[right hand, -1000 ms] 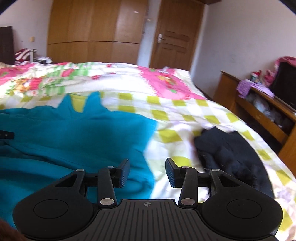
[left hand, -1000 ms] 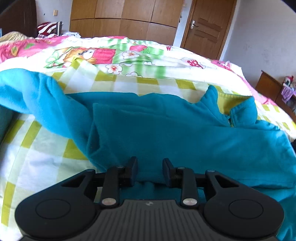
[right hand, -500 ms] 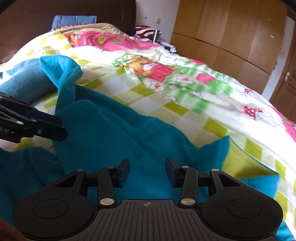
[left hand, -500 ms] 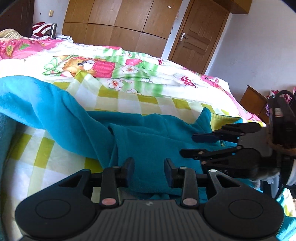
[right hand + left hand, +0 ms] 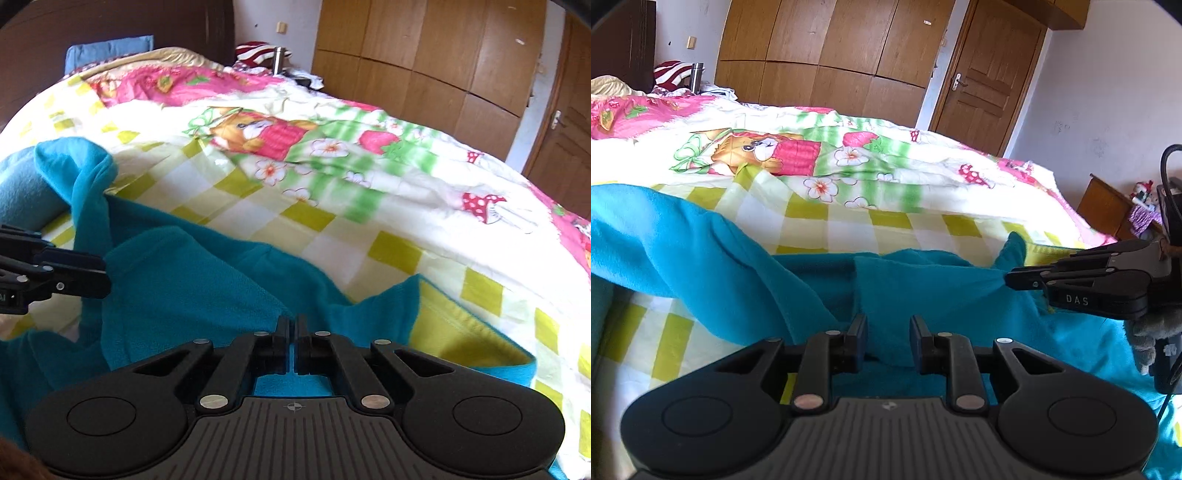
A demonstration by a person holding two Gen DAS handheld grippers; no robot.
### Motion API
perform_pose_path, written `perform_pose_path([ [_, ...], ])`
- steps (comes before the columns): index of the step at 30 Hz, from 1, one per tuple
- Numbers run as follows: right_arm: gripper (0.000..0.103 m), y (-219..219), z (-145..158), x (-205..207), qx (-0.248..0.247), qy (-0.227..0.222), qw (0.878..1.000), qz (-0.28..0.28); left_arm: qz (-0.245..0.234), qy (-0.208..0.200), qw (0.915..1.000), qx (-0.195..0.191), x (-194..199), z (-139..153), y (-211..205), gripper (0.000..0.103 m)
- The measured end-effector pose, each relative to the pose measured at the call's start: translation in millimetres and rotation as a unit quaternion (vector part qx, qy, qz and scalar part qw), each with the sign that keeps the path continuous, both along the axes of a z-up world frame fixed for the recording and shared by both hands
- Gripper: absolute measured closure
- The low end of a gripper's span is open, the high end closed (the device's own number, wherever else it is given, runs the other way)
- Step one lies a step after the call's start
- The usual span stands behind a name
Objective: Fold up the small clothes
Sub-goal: 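Lift the hem with both tools and fold it toward the collar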
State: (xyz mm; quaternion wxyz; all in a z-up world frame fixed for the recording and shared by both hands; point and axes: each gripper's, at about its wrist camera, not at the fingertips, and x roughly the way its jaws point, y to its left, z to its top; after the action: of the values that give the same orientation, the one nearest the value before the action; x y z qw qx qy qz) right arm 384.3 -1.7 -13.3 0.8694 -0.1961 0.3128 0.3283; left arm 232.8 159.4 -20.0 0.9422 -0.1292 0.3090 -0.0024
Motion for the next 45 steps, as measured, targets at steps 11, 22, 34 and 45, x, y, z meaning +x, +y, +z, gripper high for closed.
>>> perform_pose_path([
  [11,0.083,20,-21,-29,-0.053,-0.079,0.995,-0.003,0.049,0.003,0.9980,-0.040,-45,-2,33,0.064],
  [22,0.072,79,-33,-62,-0.064,-0.028,0.992,0.103,0.110,-0.014,0.9904,-0.082,-50,4,75,0.053],
  [34,0.067,58,-44,-81,-0.067,0.003,0.995,0.074,0.110,-0.006,0.9905,-0.081,-51,4,79,0.052],
  [45,0.049,150,37,-72,-0.007,-0.025,0.990,0.142,0.116,0.005,0.9840,-0.135,-84,-19,80,0.052],
])
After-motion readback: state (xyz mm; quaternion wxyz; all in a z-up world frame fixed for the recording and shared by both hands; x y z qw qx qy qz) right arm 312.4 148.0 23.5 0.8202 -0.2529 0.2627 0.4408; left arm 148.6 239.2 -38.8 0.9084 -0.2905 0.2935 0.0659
